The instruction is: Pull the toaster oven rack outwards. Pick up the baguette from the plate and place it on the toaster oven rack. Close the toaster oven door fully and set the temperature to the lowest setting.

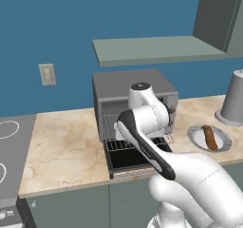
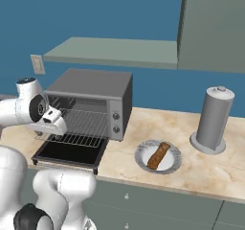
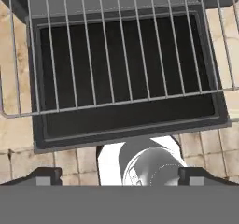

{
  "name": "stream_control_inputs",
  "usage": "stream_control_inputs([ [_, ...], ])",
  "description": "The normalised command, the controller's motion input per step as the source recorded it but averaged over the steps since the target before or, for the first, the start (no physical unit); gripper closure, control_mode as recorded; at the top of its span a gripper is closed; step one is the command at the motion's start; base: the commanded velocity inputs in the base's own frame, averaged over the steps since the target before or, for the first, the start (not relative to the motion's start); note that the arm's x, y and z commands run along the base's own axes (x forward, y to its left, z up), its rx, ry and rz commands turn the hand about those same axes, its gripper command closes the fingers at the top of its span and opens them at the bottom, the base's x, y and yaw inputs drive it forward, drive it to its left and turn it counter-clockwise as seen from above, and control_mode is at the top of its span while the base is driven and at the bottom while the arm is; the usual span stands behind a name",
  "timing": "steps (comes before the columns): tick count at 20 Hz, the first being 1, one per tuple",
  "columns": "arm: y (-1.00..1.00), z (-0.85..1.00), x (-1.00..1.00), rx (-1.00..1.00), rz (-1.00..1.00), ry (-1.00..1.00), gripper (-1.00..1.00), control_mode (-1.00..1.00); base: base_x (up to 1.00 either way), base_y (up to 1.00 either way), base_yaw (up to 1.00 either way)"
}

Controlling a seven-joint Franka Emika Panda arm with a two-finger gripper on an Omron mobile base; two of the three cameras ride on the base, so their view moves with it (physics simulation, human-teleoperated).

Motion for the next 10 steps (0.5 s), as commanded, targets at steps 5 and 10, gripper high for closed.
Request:
stream_control_inputs([
  [5, -0.68, 1.0, -1.0, 0.05, 0.0, -0.58, -1.0, -1.0, 0.0, 0.0, 0.0],
  [10, -0.99, 0.8, -0.98, 0.08, -0.06, -0.39, -1.0, -1.0, 0.0, 0.0, 0.0],
])
